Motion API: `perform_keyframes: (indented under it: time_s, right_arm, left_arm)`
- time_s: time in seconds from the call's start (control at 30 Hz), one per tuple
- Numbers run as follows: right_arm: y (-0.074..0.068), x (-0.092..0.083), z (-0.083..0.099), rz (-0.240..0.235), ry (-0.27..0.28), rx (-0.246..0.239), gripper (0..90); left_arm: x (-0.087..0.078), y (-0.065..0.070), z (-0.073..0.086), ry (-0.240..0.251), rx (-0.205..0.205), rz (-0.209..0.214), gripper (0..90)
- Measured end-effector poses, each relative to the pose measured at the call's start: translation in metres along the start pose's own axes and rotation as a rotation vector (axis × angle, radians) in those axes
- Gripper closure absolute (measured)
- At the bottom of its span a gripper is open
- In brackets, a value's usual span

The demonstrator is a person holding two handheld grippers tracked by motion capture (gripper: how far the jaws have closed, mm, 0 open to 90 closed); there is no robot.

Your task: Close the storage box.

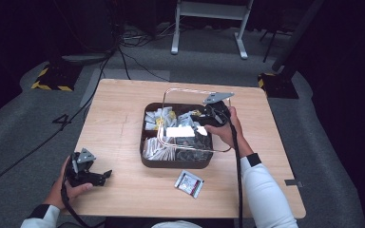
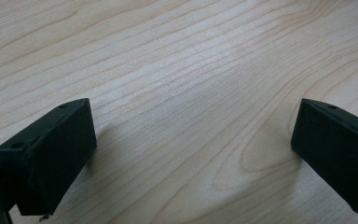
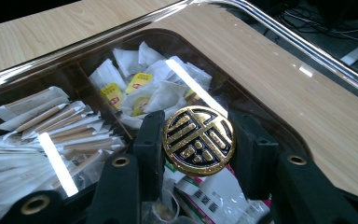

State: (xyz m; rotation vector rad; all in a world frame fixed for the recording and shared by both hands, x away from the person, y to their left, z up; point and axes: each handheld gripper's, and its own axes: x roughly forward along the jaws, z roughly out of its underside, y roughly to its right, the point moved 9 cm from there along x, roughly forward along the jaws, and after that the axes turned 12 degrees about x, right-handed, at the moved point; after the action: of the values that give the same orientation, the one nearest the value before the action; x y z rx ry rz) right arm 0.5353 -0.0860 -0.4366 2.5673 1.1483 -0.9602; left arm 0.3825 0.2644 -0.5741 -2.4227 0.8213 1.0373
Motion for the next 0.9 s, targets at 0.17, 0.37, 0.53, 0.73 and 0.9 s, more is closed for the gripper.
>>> perform_keyframes:
  time_s: [0.17,0.37,0.53,0.73,0.9]
  right_arm:
    - [-0.006,0.009,0.000,-0.012,-0.011,-0.007,58.7]
    - [-0.011,0.018,0.002,-0.021,-0.026,-0.007,58.7]
    - [-0.016,0.026,0.004,-0.031,-0.037,-0.011,58.7]
    - [-0.022,0.036,0.006,-0.041,-0.049,-0.016,58.7]
    - [-0.027,0.044,0.008,-0.052,-0.059,-0.017,58.7]
  left_arm:
    - [0.000,0.000,0.000,0.000,0.000,0.000,0.2]
    - [0.000,0.000,0.000,0.000,0.000,0.000,0.2]
    - [0.000,0.000,0.000,0.000,0.002,-0.001,0.2]
    - [0.000,0.000,0.000,0.000,0.002,0.000,0.2]
    - [0.000,0.000,0.000,0.002,0.002,0.003,0.2]
